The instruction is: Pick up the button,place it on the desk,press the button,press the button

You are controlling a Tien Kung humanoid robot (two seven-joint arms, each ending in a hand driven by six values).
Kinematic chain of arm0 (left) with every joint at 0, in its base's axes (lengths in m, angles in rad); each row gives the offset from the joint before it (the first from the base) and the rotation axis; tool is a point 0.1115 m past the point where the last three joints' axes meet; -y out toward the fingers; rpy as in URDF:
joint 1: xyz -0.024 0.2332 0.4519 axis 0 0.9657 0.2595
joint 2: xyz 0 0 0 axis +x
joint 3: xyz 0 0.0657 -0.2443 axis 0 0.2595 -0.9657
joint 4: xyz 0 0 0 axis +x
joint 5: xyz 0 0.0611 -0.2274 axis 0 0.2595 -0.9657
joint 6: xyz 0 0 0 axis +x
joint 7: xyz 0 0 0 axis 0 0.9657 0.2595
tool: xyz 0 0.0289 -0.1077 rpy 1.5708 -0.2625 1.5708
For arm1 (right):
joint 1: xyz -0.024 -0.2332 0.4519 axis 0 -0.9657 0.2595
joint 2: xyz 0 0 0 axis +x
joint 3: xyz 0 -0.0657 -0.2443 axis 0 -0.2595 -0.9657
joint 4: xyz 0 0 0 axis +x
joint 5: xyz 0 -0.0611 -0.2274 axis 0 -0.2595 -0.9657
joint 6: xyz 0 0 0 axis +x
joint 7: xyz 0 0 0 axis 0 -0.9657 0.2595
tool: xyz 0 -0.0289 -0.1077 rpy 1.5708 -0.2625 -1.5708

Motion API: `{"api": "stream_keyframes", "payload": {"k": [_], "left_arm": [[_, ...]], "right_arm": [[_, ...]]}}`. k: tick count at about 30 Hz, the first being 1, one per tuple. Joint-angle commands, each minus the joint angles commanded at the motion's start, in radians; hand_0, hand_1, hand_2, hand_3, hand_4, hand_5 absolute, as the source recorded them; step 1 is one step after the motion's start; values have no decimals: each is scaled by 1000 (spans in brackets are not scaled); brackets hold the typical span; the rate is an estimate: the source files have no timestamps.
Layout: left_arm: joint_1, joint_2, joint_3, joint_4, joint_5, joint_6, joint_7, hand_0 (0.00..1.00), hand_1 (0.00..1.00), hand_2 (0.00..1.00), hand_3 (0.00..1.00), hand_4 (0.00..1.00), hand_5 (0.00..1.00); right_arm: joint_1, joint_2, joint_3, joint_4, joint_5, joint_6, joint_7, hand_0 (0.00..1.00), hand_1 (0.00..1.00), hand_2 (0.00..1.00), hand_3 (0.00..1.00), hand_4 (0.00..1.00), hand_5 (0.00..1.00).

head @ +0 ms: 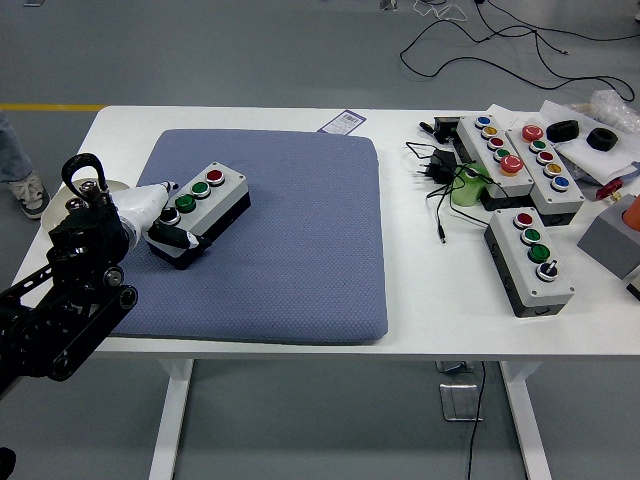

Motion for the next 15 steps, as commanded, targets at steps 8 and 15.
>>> {"api": "stream_keyframes", "payload": {"k": [8,15], "left_arm": [[0,2,13,13,-9,26,-5,361,504,532,597,872,59],[3,9,16,8,-17,83,-34,281,379,386,451,724,2]], "right_arm": [[1,-1,2,0,-4,1,0,687,671,728,664,355,199],[3,-2,3,0,-3,0,1,685,670,726,664,355,198]]}}
